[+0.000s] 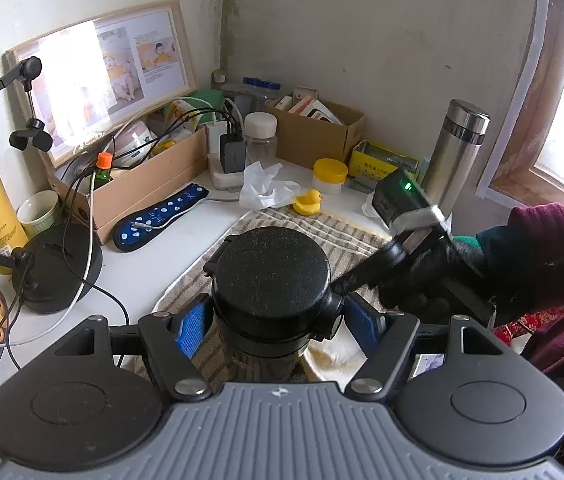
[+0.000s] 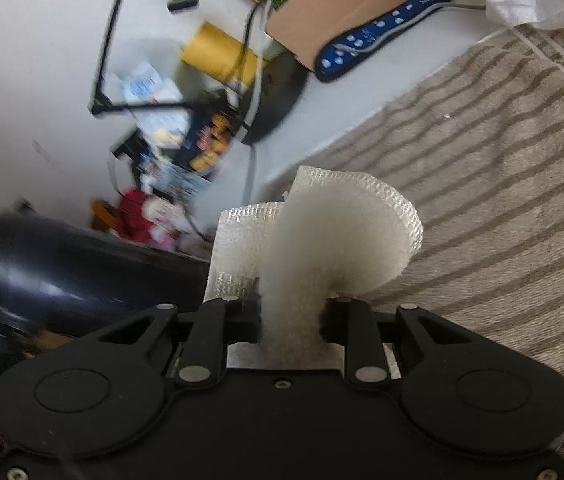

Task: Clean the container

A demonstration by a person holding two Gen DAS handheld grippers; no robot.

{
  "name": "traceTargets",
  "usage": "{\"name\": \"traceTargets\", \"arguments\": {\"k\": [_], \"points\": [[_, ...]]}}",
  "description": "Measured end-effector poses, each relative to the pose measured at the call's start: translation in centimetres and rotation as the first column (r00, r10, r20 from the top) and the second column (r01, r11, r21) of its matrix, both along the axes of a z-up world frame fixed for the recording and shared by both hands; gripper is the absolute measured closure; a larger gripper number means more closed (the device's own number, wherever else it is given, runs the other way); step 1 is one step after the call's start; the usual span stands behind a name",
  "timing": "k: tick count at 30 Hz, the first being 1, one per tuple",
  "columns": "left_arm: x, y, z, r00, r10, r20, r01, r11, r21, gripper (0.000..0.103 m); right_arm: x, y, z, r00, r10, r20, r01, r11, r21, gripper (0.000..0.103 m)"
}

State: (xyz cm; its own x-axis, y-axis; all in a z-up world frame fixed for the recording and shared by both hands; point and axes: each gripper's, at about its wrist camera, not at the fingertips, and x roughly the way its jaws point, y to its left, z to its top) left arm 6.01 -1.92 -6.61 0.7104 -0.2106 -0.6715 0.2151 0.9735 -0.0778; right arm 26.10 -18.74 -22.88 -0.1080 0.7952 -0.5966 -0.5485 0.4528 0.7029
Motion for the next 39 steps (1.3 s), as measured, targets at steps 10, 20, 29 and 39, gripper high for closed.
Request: {"name": "traceTargets", "arguments": {"k": [10, 20, 29, 39], "points": [[0.1, 0.1, 0.0, 1.0, 0.011, -0.001, -0.011, 1.0, -0.004, 0.032, -3.3, 3.2, 2.8, 0.912, 0.217, 0.348, -0.145, 0.964, -0.222, 0.082], [-0.1, 0.4, -0.1, 0.999, 0.033, -0.009, -0.033, 0.999, -0.022, 0.032, -0.1, -2.4, 6.9, 0.999, 0.05, -0.022, -0.041, 0.955, 0.295, 0.082], [0.2, 1.3, 0.2, 0.994, 0.105, -0.037, -0.108, 0.988, -0.109, 0.032, -0.8, -2.0, 9.5, 0.991, 0.089, -0.103, -0.028, 0.874, 0.486, 0.082], [0.3, 1.4, 0.0, 0.994, 0.104, -0.043, -0.109, 0.987, -0.119, 0.033, -1.5, -1.3, 7.0, 0.99, 0.119, -0.07, -0.086, 0.931, 0.356, 0.082]]}}
